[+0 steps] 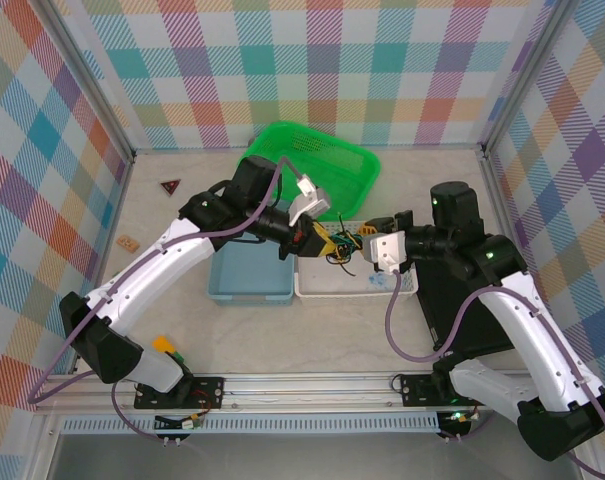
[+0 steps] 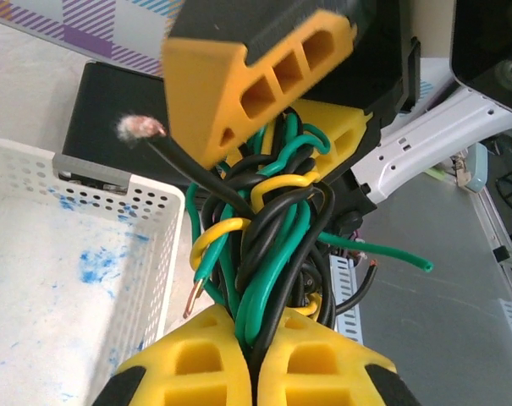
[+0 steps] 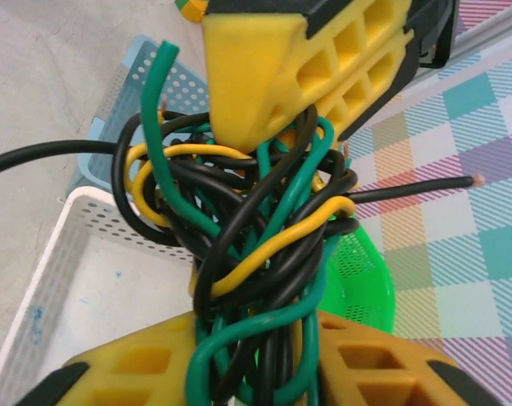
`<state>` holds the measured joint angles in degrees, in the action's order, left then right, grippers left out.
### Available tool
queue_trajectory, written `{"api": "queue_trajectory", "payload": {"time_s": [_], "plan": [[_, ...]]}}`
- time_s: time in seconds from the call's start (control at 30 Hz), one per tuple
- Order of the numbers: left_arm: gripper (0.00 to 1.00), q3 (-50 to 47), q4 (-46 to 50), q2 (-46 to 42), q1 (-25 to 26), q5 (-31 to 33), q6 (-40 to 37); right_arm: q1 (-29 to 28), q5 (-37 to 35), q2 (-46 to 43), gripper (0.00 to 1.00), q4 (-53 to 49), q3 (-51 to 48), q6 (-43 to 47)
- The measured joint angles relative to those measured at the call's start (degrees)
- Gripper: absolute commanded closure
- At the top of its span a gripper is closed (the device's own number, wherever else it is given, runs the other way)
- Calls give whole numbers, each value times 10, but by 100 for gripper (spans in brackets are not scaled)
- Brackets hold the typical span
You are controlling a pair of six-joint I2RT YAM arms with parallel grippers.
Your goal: Untangle the cables
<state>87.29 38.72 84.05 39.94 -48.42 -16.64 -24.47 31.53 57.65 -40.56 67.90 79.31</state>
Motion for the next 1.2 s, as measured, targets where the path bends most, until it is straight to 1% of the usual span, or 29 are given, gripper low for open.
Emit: {"api": "queue_trajectory", "payload": {"time_s": [0.1, 0.13, 0.2, 0.27, 0.3, 0.33, 0.37, 0.43, 0.53, 0.6, 0.7, 0.77, 0.83, 0.93, 1.07, 1.2], "plan": [[100, 1, 0, 0, 0, 7, 7, 0, -3, 0, 95, -8, 0, -10], [98, 3, 1, 0, 0, 10, 9, 0, -4, 0, 100, -10, 0, -12], [94, 6, 1, 1, 0, 12, 14, 1, -5, 0, 100, -10, 0, -20], [87, 7, 0, 2, 0, 14, 21, 1, -6, -2, 100, -10, 0, -28], [80, 7, 0, 2, 0, 15, 25, 1, -7, -2, 100, -10, 0, -36], [71, 7, -1, 2, 0, 16, 28, 1, -7, -2, 100, -10, -1, -44], [64, 7, -3, 2, 0, 18, 28, 1, -7, -2, 100, -10, -1, -52], [46, 7, -13, 2, 0, 22, 36, 0, -5, -3, 100, -10, -5, -72], [31, 7, -25, 1, 0, 31, 38, 0, -4, -5, 100, -4, -14, -101], [25, 3, -31, -4, 0, 40, 40, 0, -4, -7, 100, 3, -22, -118], [20, -19, -48, -31, -9, 50, 63, 0, -5, -9, 100, 19, -32, -148], [17, -43, -71, -59, -22, 48, 100, 0, -5, -11, 100, 33, -38, -170], [14, -69, -100, -86, -40, 47, 148, 0, -4, -14, 100, 50, -45, -193], [13, -102, -137, -117, -56, 53, 219, 0, 5, -17, 100, 72, -50, -231], [13, -133, -182, -130, -56, 60, 320, 0, 17, -17, 100, 105, -54, -281], [14, -166, -255, -128, -56, 58, 436, 0, 26, -17, 100, 140, -55, -319]]}}
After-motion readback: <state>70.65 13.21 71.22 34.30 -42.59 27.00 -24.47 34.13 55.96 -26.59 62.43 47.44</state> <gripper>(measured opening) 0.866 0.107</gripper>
